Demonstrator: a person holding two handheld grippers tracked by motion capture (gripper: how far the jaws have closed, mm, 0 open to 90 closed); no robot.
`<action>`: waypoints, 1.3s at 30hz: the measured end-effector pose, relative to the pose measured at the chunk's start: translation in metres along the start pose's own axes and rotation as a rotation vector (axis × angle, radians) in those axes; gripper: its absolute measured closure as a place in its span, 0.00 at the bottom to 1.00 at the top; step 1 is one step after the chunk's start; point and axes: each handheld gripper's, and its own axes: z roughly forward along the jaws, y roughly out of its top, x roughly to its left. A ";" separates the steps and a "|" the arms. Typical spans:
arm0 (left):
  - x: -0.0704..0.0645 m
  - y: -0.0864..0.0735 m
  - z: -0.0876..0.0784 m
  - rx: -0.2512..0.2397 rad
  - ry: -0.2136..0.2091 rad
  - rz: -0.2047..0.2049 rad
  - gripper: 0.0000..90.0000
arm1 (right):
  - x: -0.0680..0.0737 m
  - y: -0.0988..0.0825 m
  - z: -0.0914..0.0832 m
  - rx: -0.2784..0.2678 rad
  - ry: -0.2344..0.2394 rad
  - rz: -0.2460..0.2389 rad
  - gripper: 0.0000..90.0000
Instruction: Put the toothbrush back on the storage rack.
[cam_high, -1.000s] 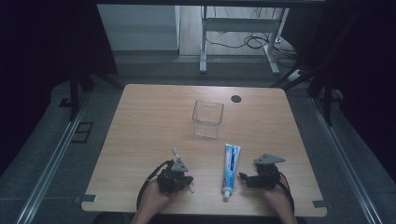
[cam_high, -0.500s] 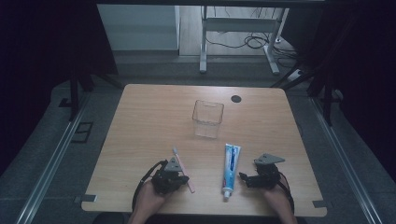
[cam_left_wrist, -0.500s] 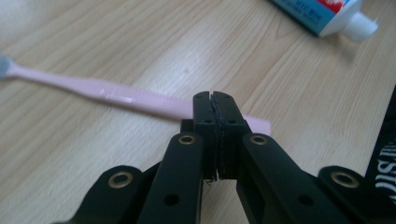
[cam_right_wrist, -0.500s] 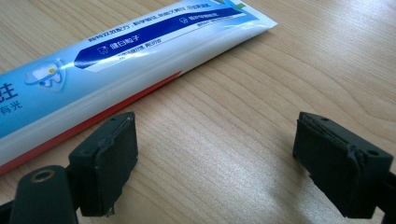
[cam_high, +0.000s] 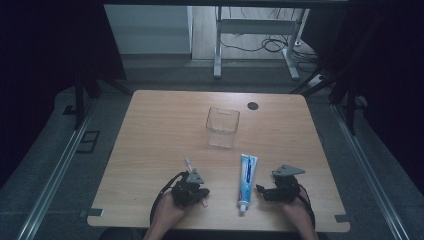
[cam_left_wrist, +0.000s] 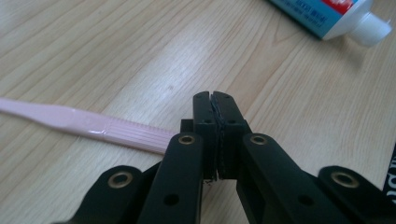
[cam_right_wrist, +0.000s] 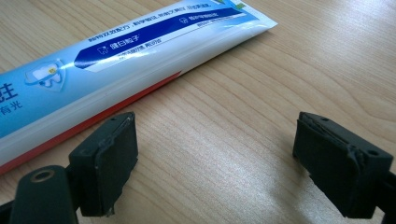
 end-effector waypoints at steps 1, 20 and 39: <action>0.001 -0.001 -0.001 0.003 0.001 -0.003 0.98 | 0.000 0.000 0.000 0.000 0.000 0.000 0.15; 0.017 -0.028 -0.026 0.023 0.057 -0.051 0.97 | 0.000 0.000 0.000 0.000 0.000 0.000 0.15; 0.039 -0.046 -0.053 0.035 0.139 -0.084 0.96 | 0.000 0.000 0.000 -0.001 -0.001 0.000 0.15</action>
